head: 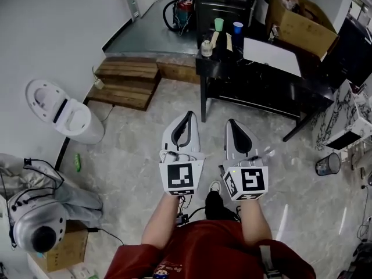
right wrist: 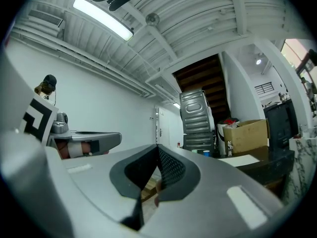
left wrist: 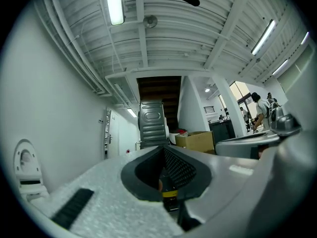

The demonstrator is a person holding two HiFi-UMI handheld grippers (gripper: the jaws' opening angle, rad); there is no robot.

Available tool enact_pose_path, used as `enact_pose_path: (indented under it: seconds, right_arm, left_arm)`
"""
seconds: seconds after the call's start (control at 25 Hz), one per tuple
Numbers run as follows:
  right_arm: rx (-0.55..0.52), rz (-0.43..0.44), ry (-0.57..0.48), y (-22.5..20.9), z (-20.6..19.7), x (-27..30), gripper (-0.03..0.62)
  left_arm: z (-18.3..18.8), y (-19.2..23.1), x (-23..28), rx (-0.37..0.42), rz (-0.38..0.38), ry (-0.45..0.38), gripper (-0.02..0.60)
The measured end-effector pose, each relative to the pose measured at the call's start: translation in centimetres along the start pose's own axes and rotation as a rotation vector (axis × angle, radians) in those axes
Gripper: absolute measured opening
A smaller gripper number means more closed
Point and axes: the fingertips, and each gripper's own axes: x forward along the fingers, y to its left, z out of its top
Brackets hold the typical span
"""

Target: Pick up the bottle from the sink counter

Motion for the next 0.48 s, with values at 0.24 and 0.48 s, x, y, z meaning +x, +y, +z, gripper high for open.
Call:
enact_pose_path:
  seconds: [0.24, 0.48]
  right_arm:
    - [0.025, -0.044, 0.005, -6.1, 0.0, 4.6, 0.002]
    - [0.032, -0.059, 0.002, -11.1, 0.2, 9.2, 0.002]
  left_arm:
    - [-0.1, -0.4, 6.6, 0.009, 0.008, -0.004, 0.002]
    - [-0.7, -1.0, 13.3, 0.019, 0.006, 0.020, 0.003]
